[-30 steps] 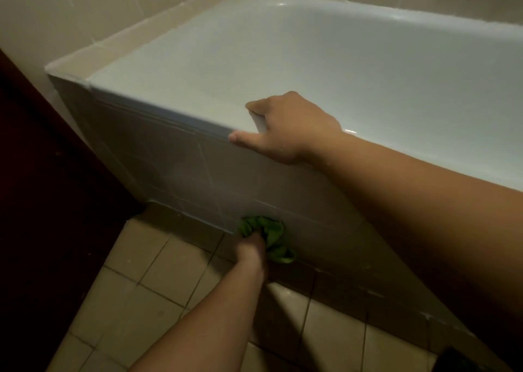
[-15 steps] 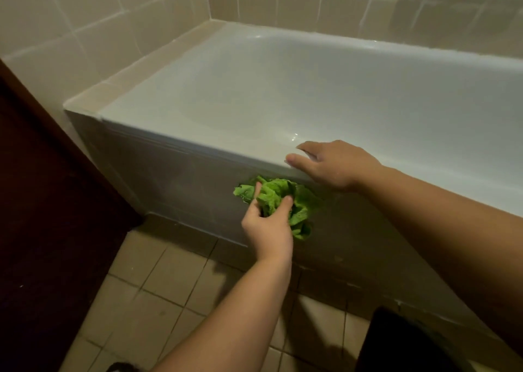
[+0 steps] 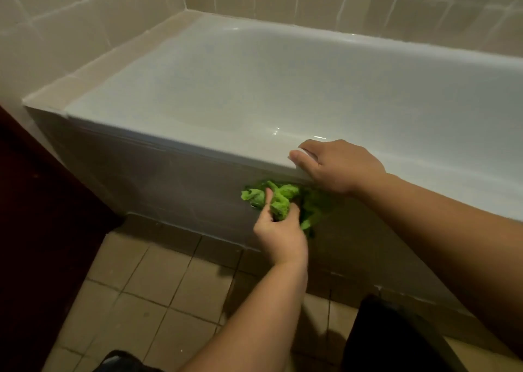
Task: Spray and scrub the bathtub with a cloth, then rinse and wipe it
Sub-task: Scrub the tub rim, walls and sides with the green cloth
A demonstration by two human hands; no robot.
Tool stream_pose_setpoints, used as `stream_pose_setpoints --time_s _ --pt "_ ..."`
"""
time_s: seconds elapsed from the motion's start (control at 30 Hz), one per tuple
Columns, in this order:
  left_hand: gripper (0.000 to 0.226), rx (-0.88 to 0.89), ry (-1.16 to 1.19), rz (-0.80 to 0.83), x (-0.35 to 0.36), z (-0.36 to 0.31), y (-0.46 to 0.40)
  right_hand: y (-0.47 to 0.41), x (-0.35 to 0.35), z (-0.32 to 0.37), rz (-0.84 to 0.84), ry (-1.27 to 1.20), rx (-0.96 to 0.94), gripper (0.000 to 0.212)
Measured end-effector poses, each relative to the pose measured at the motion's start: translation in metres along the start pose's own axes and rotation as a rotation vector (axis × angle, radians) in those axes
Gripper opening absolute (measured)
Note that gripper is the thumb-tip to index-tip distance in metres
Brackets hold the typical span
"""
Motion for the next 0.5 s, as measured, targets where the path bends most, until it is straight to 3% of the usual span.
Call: stream_pose_setpoints --time_s 0.1,0.27,0.33,0.43,0.5 --pt "0.054 -0.003 0.052 0.018 0.007 -0.003 0.008 -0.001 0.001 -0.002 -0.014 -0.013 0.003 0.07" --pt "0.061 0.216 0.02 -0.118 -0.013 -0.009 -0.029 -0.001 0.002 -0.003 -0.035 -0.001 -0.015 0.07" --pt "0.053 0.152 -0.07 -0.152 -0.016 0.006 -0.033 0.0 0.002 -0.001 -0.038 0.023 -0.024 0.07" --pt "0.022 -0.111 -0.242 -0.136 -0.012 0.03 -0.027 0.0 0.002 0.002 -0.043 0.072 -0.042 0.071" --pt "0.021 -0.175 -0.292 -0.069 -0.007 0.033 -0.02 -0.002 0.002 0.002 -0.058 0.095 -0.053 0.071"
Point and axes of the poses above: each hand's wrist, its own y-axis away from the middle knuckle, its own x-axis out of the palm, z = x × y, the point moved 1 cm from there along -y, towards the middle knuckle, and after that the axes turned 4 degrees about -y, right-handed, at the moved point
